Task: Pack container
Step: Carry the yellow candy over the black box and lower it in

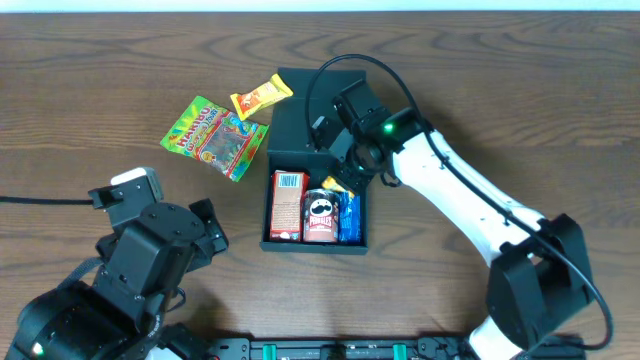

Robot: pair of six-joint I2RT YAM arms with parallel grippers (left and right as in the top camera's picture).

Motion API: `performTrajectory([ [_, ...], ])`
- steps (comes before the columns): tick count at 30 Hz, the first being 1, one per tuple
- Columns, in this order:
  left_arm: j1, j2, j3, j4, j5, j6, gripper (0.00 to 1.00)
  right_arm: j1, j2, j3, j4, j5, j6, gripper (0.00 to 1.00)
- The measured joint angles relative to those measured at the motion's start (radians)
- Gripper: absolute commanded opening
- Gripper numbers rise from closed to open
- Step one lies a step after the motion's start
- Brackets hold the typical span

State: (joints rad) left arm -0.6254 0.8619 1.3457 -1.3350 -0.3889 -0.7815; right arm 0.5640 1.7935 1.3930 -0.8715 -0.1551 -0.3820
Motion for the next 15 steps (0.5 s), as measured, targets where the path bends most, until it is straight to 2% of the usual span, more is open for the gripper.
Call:
performTrajectory([
  [8,0.000,0.000,0.000,0.000,0.000,0.000,0.95,-0.005,0.035,0.000,0.070,-0.034,-0.093,0.38],
  [12,0.000,0.000,0.000,0.000,0.000,0.000,0.95,-0.005,0.053,0.000,0.053,-0.033,-0.107,0.47],
  [15,0.000,0.000,0.000,0.000,0.000,0.000,0.95,-0.005,0.053,0.001,0.047,-0.017,-0.116,0.47],
])
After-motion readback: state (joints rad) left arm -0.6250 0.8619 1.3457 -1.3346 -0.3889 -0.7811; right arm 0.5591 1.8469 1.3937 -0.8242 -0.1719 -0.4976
